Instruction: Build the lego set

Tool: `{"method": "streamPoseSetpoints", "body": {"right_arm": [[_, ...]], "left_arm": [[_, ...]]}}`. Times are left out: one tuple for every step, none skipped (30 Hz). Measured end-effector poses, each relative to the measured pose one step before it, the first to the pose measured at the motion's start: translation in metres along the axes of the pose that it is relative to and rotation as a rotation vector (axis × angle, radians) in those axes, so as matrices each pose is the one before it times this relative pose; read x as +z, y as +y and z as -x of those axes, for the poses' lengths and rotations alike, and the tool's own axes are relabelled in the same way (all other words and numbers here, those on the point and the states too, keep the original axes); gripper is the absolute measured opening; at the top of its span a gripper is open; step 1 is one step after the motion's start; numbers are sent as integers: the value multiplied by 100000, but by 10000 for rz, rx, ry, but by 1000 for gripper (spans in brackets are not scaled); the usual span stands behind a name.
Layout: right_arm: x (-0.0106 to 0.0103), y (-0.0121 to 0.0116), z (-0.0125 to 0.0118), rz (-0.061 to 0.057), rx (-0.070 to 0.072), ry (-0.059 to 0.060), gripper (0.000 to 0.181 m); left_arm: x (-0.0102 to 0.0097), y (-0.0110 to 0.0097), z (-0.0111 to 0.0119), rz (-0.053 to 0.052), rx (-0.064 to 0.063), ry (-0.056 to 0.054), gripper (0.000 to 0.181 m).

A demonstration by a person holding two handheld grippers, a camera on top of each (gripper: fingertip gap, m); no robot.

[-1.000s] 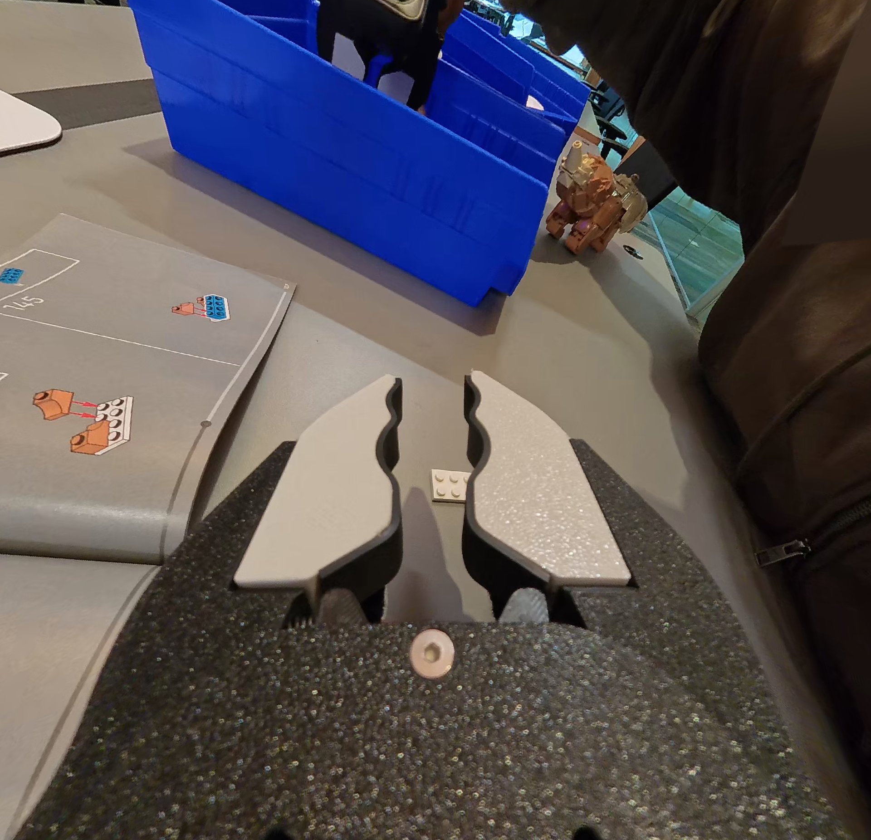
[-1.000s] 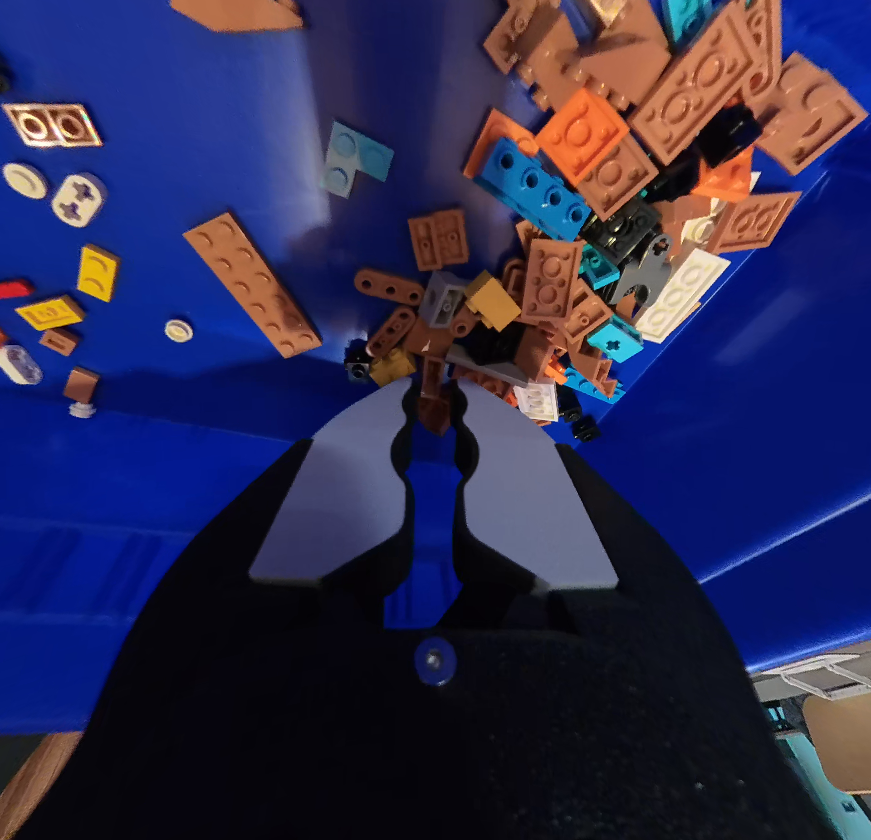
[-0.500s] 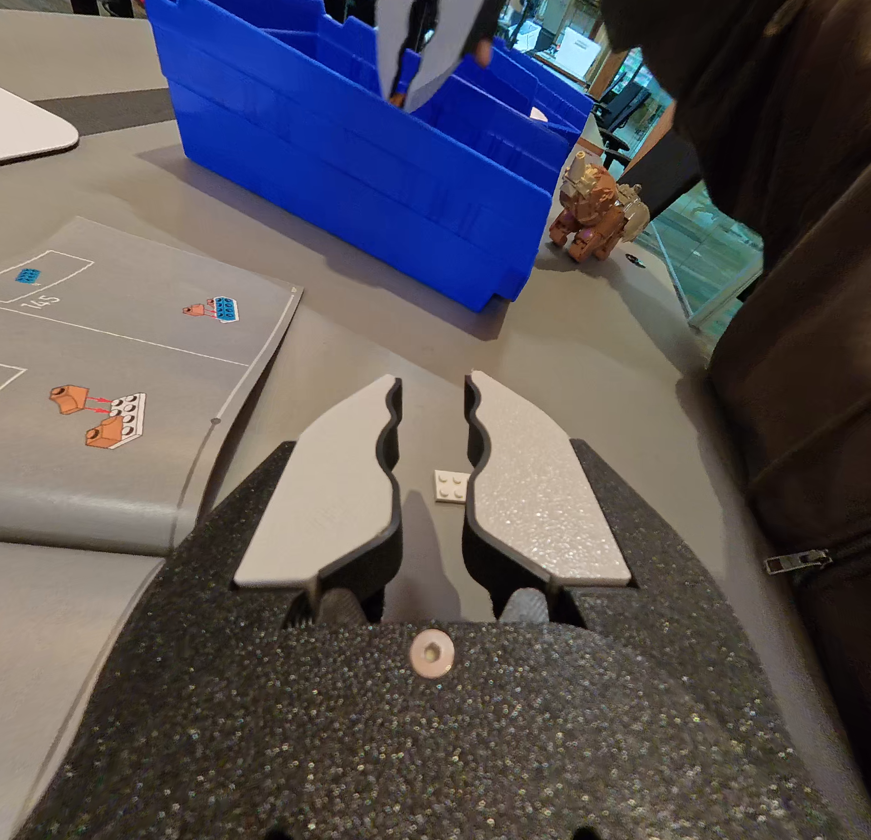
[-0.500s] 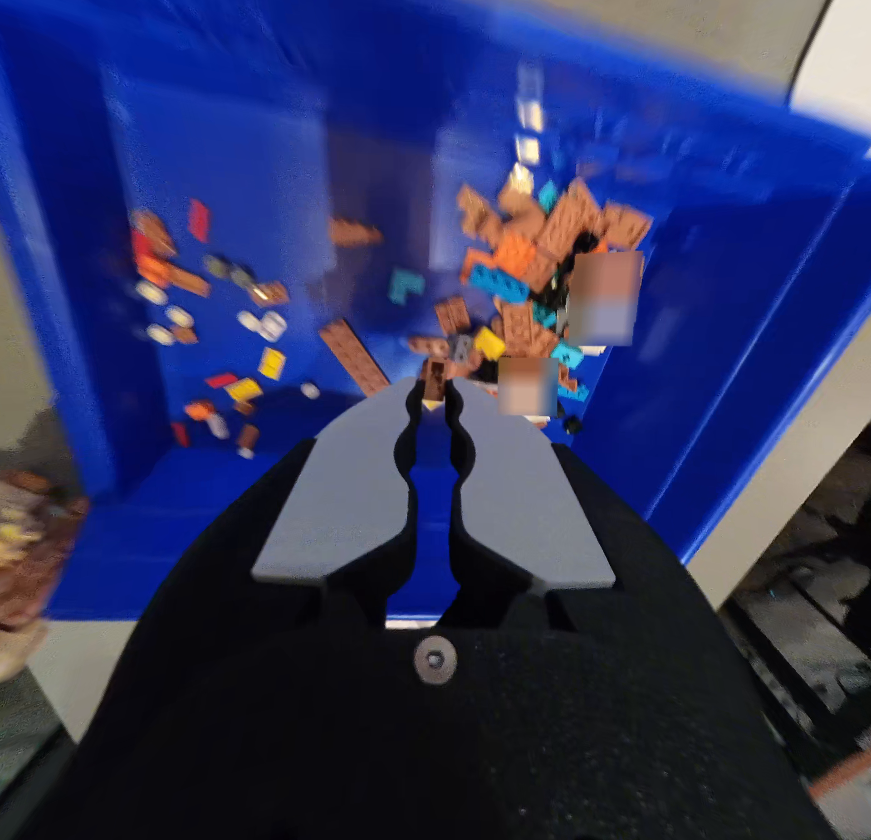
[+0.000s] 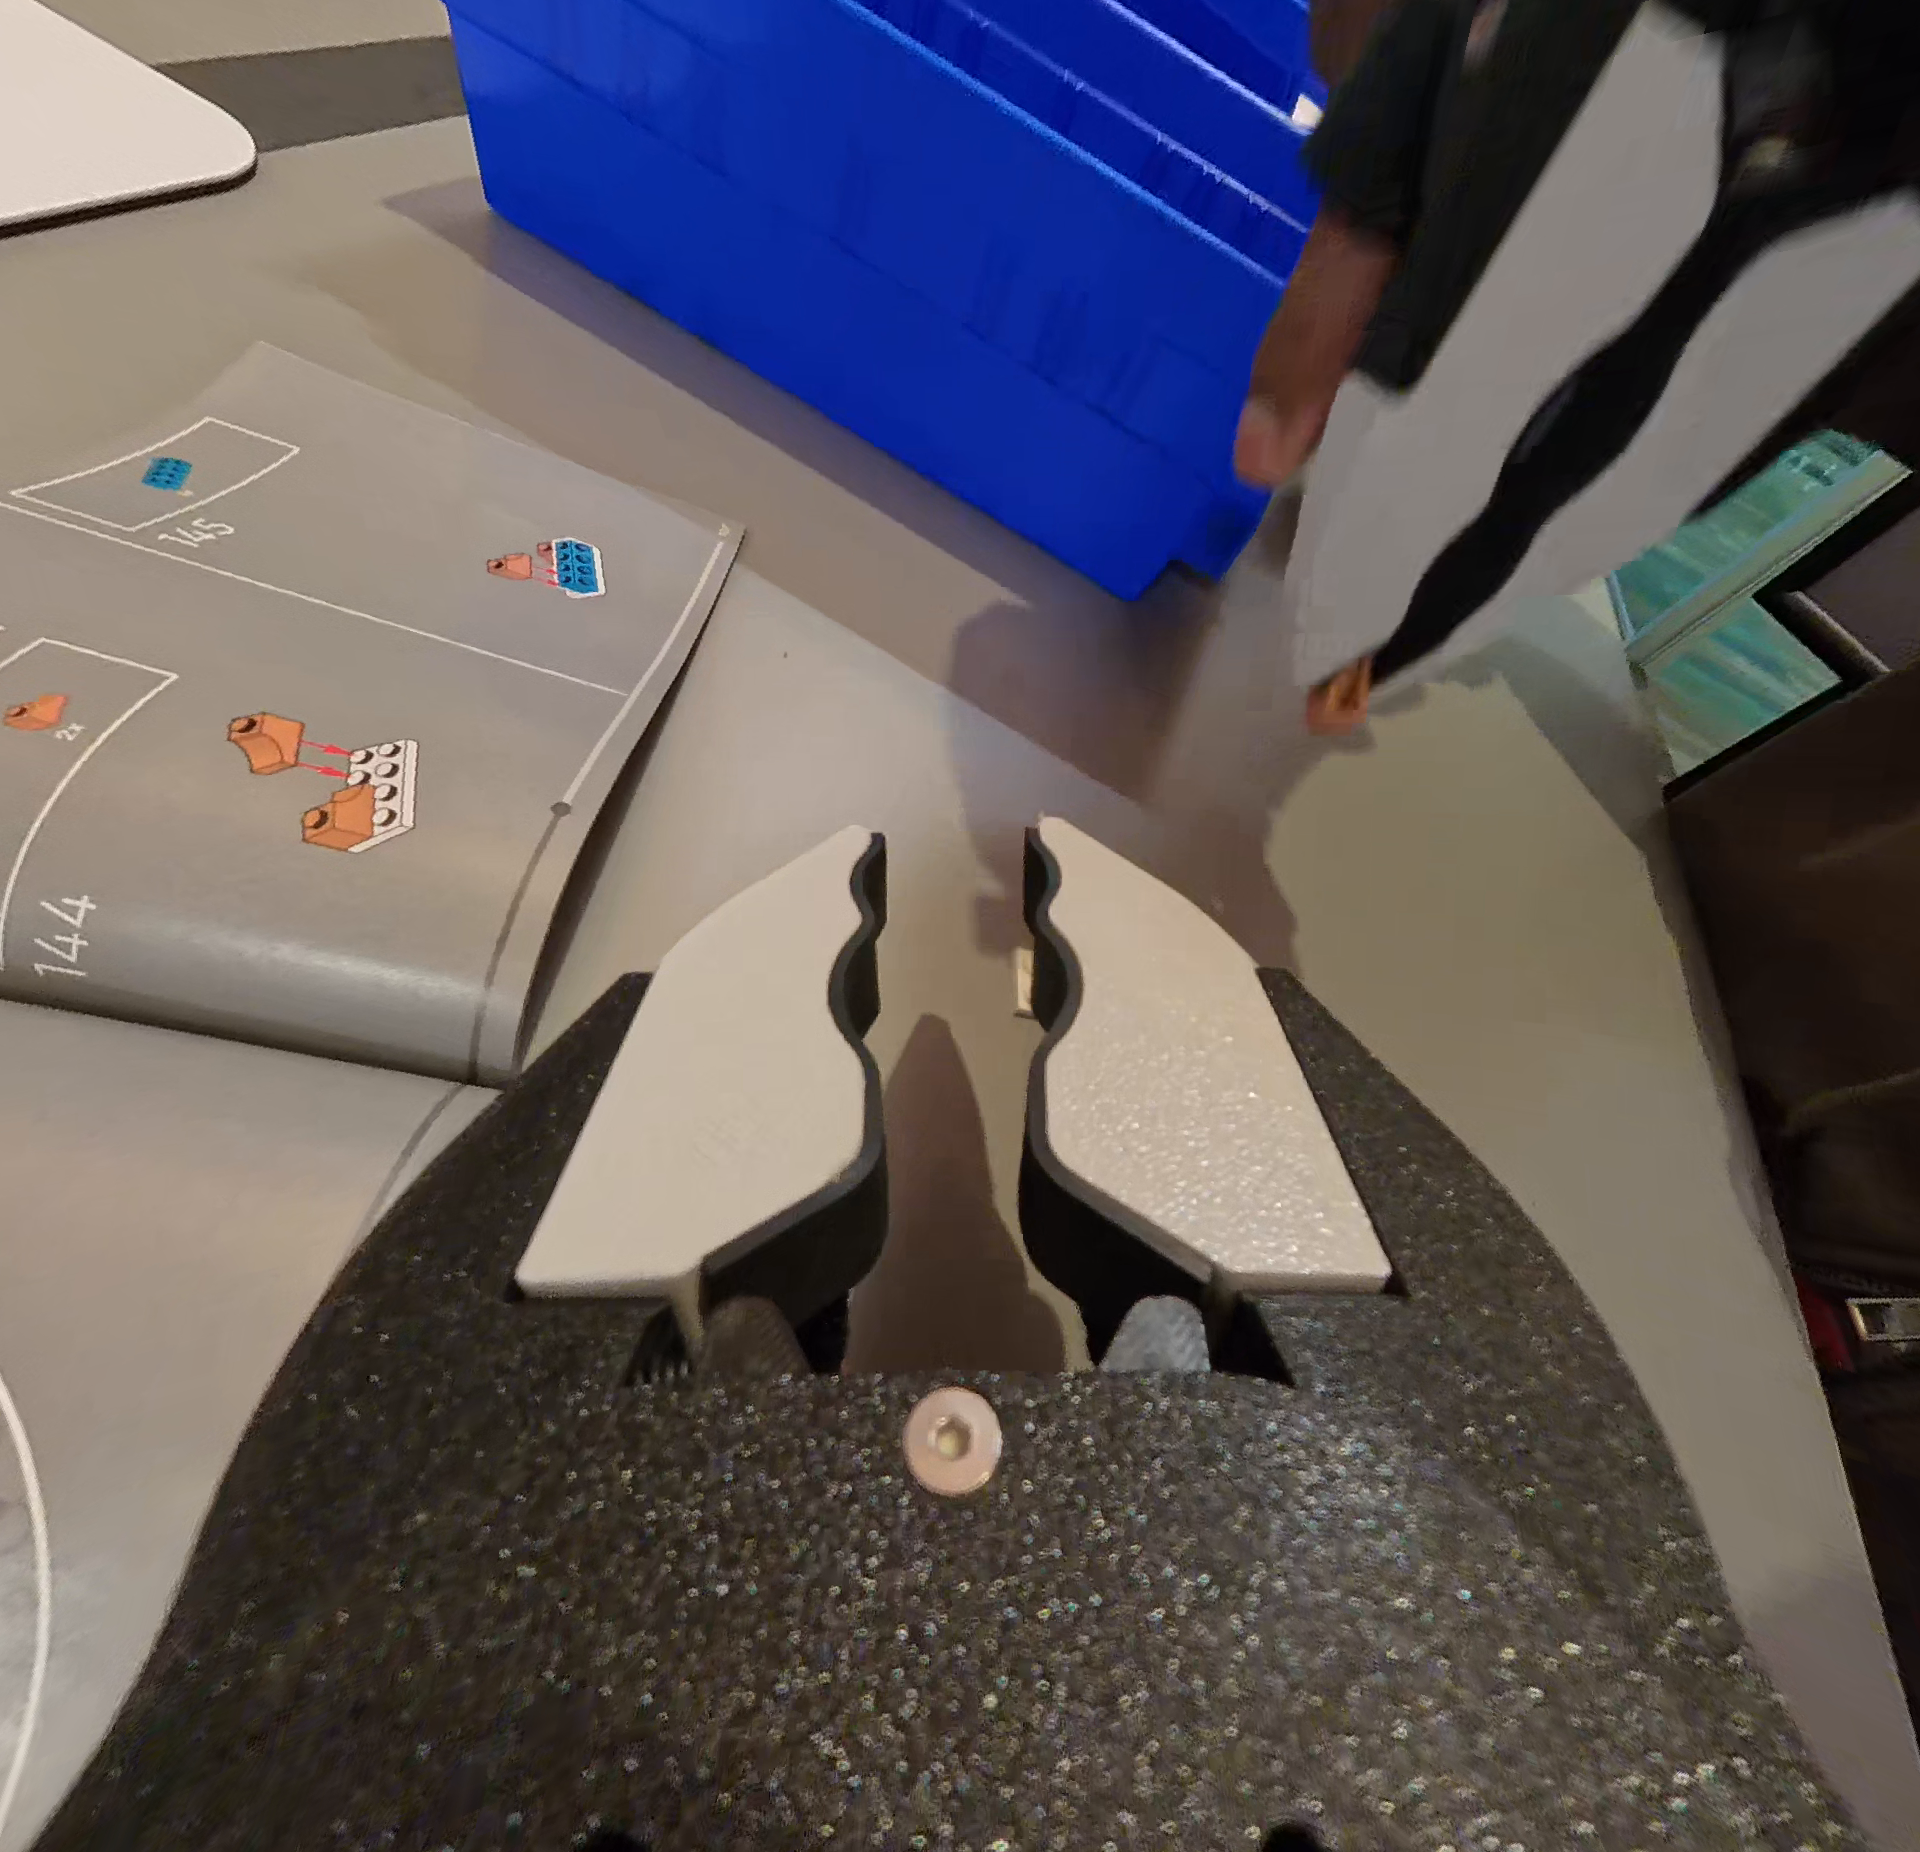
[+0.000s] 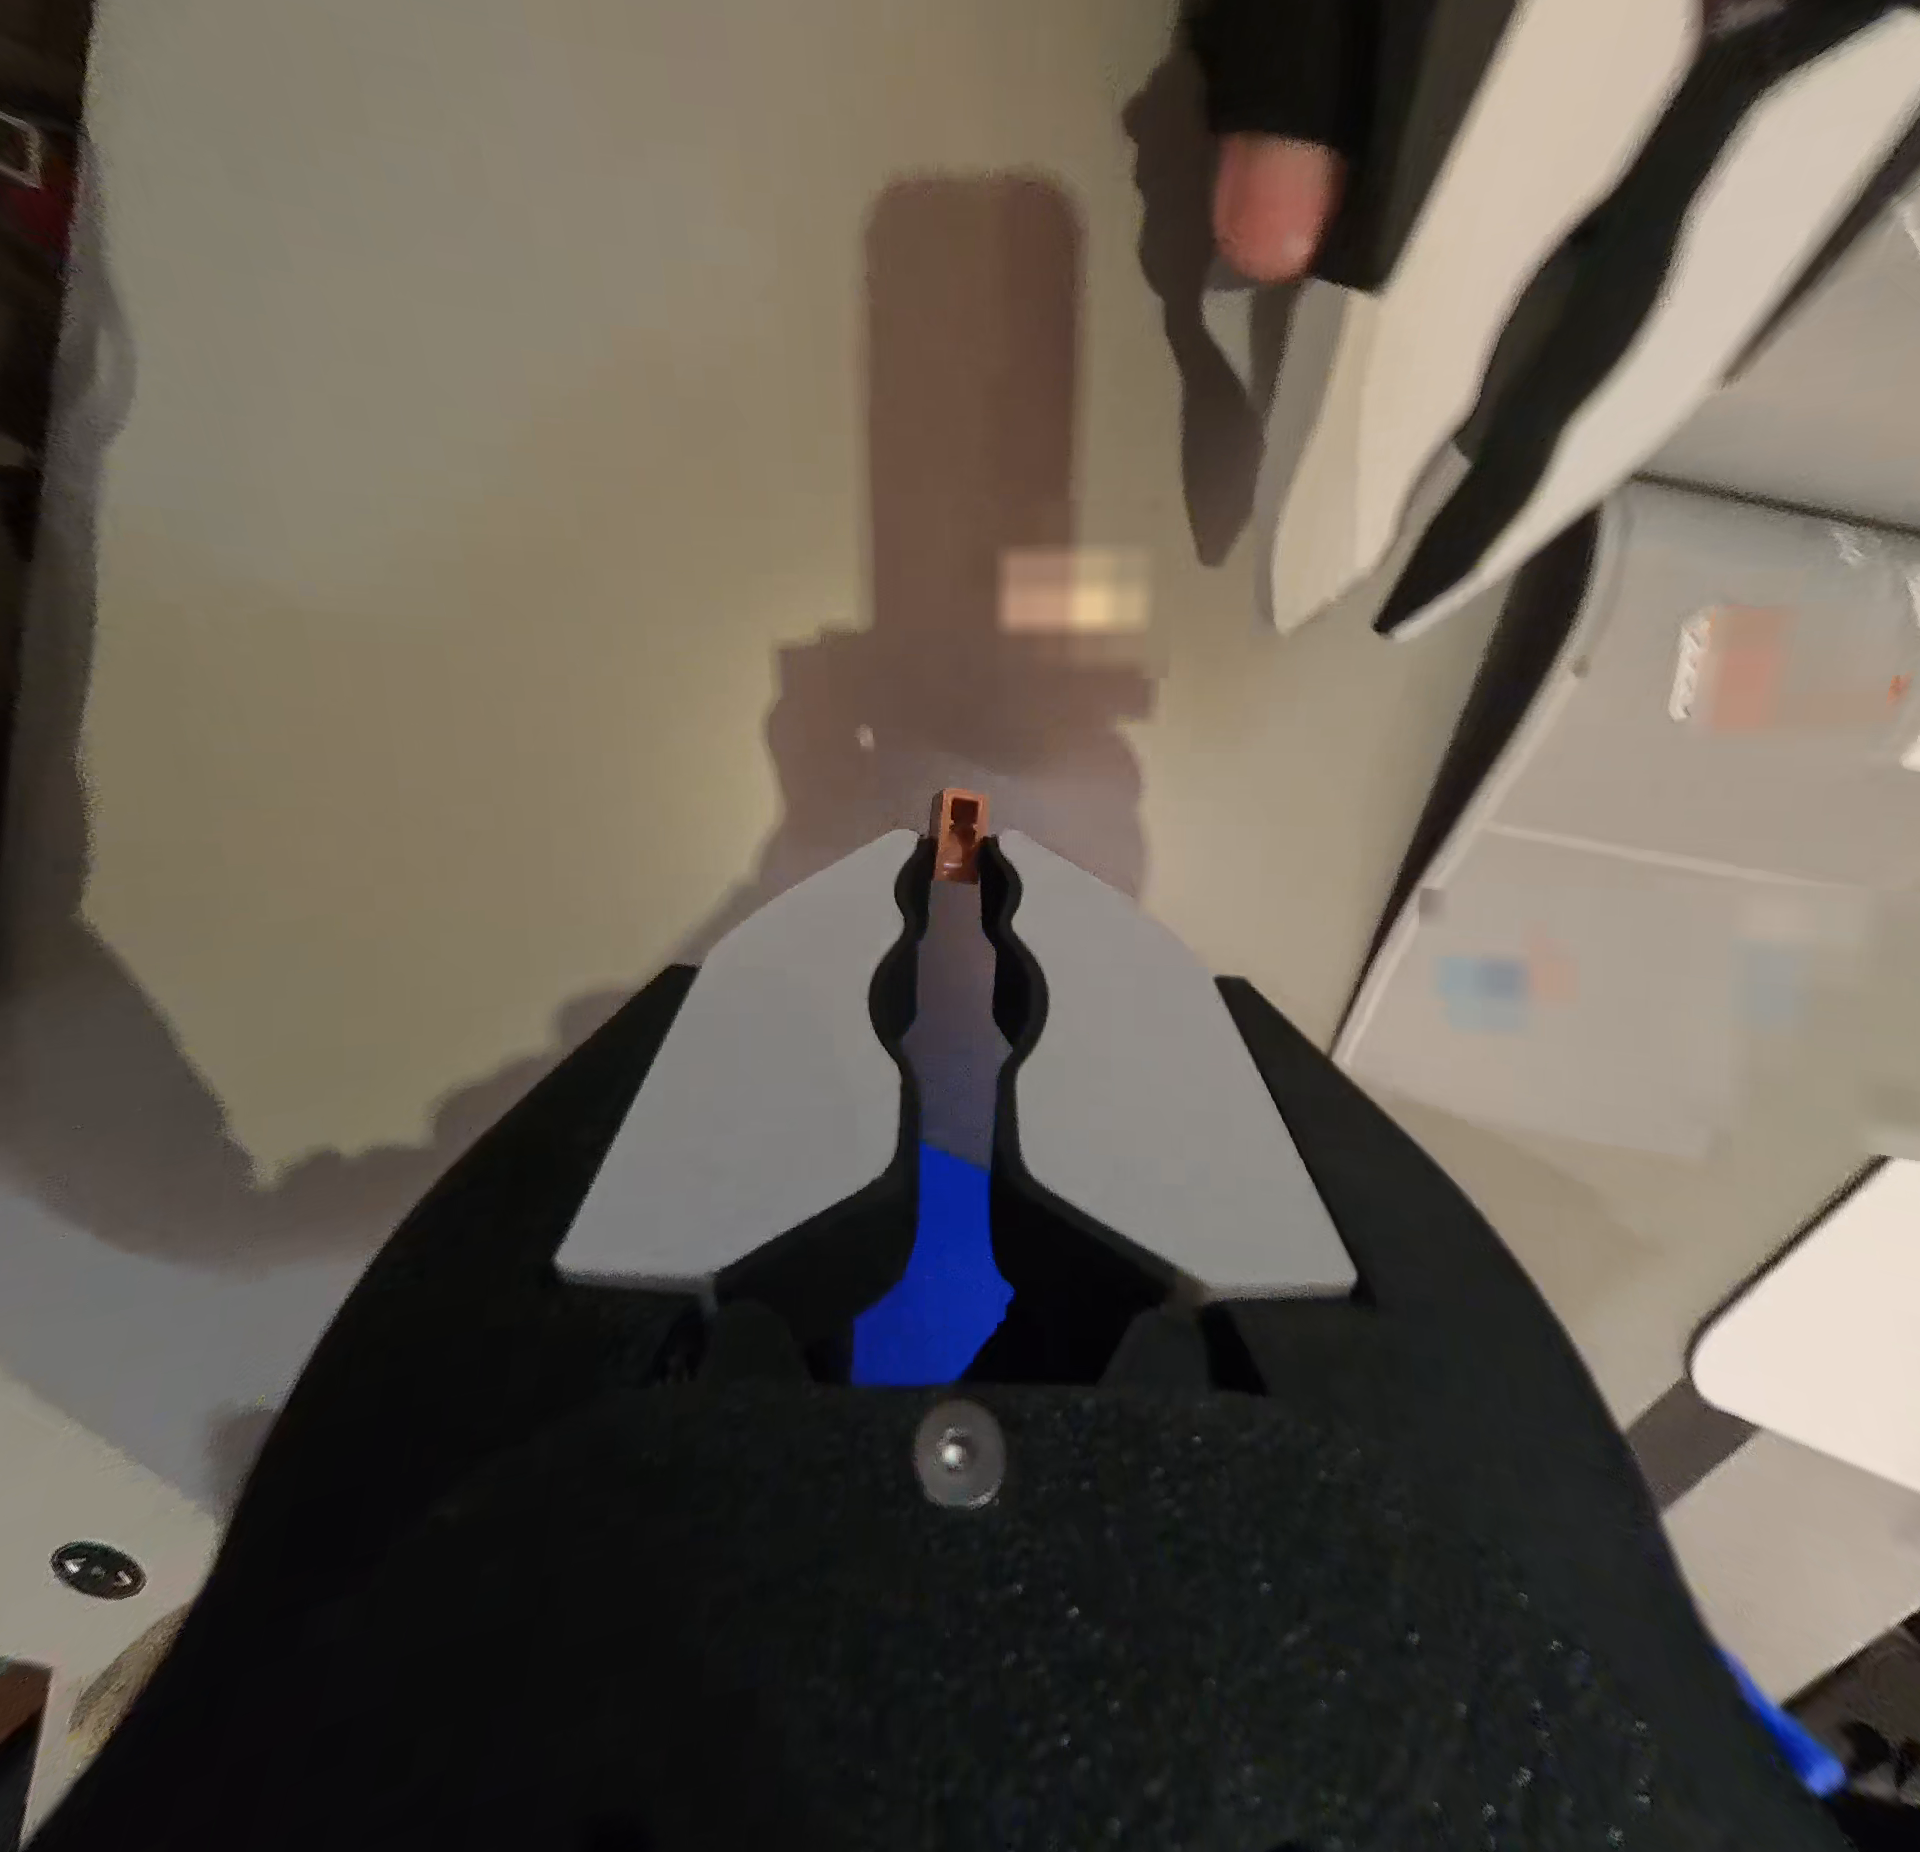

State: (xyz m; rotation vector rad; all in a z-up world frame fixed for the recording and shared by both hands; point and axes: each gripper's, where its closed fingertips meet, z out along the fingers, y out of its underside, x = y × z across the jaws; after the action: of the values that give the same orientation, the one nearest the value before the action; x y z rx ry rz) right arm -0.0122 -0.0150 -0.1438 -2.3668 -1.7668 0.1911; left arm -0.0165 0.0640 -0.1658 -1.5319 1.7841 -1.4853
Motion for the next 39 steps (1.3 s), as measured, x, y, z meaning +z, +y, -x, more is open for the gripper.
{"method": "streamPoseSetpoints", "body": {"right_arm": [[1096, -269, 136, 235, -53, -115, 9], [1024, -201, 103, 187, -16, -113, 9], [912, -98, 44, 164, 27, -91, 9], [748, -39, -9, 129, 85, -63, 9], [573, -21, -35, 79, 113, -54, 9], [395, 18, -19, 39, 89, -48, 9], [231, 31, 9, 5, 76, -44, 9], [70, 56, -44, -8, 129, -10, 10], [-35, 49, -93, -20, 137, 21, 10], [-118, -5, -33, -70, 67, 6, 11], [-171, -1, 17, -82, 40, -5, 11], [-174, 63, -36, -41, 85, 33, 12], [-220, 86, -51, -37, 83, 53, 13], [-295, 69, 47, -75, 34, 28, 13], [-399, 105, 50, -86, 37, 42, 14], [-537, 166, -21, -83, 71, 91, 14], [-689, 186, -54, -125, 99, 113, 15], [-850, 205, -83, -180, 145, 110, 15], [-1005, 290, -109, -202, 187, 102, 16], [-1151, 393, -230, -198, 214, 149, 16], [-1261, 533, -433, -189, 247, 241, 16], [-1305, 682, -644, -164, 290, 307, 16], [-1283, 865, -796, -134, 330, 334, 16], [-1240, 1025, -894, -103, 360, 332, 16], [-1128, 1192, -1004, -52, 365, 345, 15], [-1008, 1394, -1117, 27, 350, 366, 15], [-824, 1588, -1143, 105, 345, 331, 15], [-627, 1742, -1153, 166, 350, 272, 15], [-420, 1794, -1205, 187, 362, 247, 16], [-197, 1727, -1250, 151, 382, 225, 15], [12, 1604, -1196, 120, 390, 150, 16], [220, 1423, -1073, 97, 379, 61, 16], [378, 1273, -1016, 117, 318, 35, 16], [488, 1100, -929, 131, 214, 39, 16], [552, 941, -790, 146, 110, 15, 16], [541, 730, -693, 136, 30, 2, 16], [470, 474, -591, 65, -12, -4, 16], [391, 270, -515, 6, -31, -35, 16], [337, 83, -487, -50, -37, -36, 16]], "left_arm": [[-15, 27, -7, 21, -1, 5, 25], [5, 1, -26, 0, 1, 13, 25], [36, 39, -20, 28, 21, -3, 25], [21, 34, -37, 33, 29, 0, 25], [36, 42, -27, 36, 29, -9, 25], [18, 45, -38, 32, 30, 1, 25], [16, 23, -37, 23, 27, 3, 25], [19, 13, -13, 15, 11, 1, 25], [4, 18, -10, 11, -8, 8, 25], [12, 12, -4, 10, -11, 6, 25], [6, 8, -8, 9, 0, 3, 25], [19, 14, -21, 11, 13, -1, 25], [4, 13, -5, 8, 13, -3, 25], [4, 2, -6, 1, 2, -1, 25], [-11, -9, 8, -9, -8, 0, 25], [-21, -26, 5, -19, -13, 1, 25], [-24, -23, 18, -21, -15, 6, 25], [-22, -27, 12, -24, -20, 8, 25], [-14, -17, 6, -19, -26, 15, 25], [-23, -27, 19, -19, -26, 9, 25], [-24, -15, 8, -15, -18, 6, 25], [-1, -8, -3, -6, -7, 5, 25], [8, 4, -3, 6, 7, 2, 25], [19, 20, -17, 10, 8, 3, 25], [19, 9, -1, 7, -1, 2, 25], [-1, 1, -1, 1, 2, 2, 25], [-3, -4, -5, -7, 0, 1, 25], [-15, -12, 10, -10, -13, 2, 25], [-4, -7, 10, -9, -15, 7, 25], [-10, -5, -1, -11, -10, 15, 25], [-11, -14, 7, -17, -18, 12, 25], [-19, -20, 15, -20, -27, 13, 25], [-12, -19, 19, -20, -29, 22, 25], [-25, -26, -5, -27, -38, 46, 25], [-33, -40, 13, -34, -68, 54, 25], [-49, -56, 25, -40, -88, 60, 25], [-62, -40, -8, -41, -82, 85, 25], [-65, -45, -52, -38, -63, 101, 25], [-70, -36, -70, -41, -46, 105, 25]]}}
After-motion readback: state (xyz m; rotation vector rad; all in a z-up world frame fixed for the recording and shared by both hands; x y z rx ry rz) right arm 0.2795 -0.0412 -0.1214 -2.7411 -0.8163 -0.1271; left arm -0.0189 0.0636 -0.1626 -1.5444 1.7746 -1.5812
